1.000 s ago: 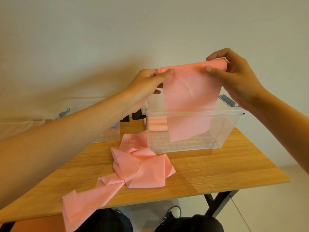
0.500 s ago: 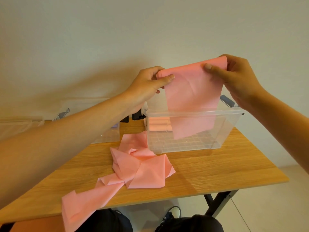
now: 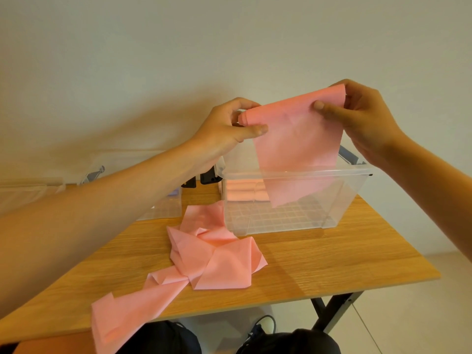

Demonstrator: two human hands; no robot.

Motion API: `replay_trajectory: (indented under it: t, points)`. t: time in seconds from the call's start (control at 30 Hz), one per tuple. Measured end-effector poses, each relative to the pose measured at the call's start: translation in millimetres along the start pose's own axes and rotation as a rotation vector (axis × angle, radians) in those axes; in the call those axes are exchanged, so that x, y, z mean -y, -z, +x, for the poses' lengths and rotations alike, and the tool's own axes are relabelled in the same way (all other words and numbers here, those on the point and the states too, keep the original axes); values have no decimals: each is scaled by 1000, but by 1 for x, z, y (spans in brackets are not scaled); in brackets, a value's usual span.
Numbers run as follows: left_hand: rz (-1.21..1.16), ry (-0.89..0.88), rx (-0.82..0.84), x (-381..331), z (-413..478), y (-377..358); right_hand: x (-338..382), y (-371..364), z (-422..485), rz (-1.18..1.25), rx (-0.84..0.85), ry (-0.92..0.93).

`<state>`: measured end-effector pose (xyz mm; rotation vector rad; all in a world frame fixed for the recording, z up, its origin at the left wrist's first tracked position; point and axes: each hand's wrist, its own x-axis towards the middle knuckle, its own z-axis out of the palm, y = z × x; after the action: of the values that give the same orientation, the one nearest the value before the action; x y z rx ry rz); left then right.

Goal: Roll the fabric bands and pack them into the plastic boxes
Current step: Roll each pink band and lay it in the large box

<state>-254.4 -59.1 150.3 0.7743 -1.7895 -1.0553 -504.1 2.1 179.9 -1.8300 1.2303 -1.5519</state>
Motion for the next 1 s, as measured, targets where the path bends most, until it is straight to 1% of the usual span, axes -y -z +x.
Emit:
replay_trajectory:
  t: [0.1,0.2,0.3,0.4,0.47,0.53,0.6,0.73,0.87,1.0]
  points:
    - [81,-16,-28,-1,0,-2,0,-2,0,-17,6,12]
    - [71,-3,-26,0,1,-3,2,-3,-1,-7,5,1]
    - [-12,51,-18,2,1,-3,2,-1,-1,27,42,-6]
    - [-127,122,6,4,2,-4,3,0,0,3,76,12]
    - [-157,134,31,3,2,-4,3,-1,0,-25,56,16]
    - [-176,110,52,3,1,-3,2,-2,0,-36,21,11]
    - [-145,71,54,4,1,0,-1,-2,0,-42,-15,2]
    - [34,-21,2,3,2,-1,-9,-3,2,-65,-34,-29]
    - [59,25,-27,4,3,0,-9,-3,2,-61,-30,-59]
    - [-14,63,-13,7,3,0,-7,-1,2,7,72,-19]
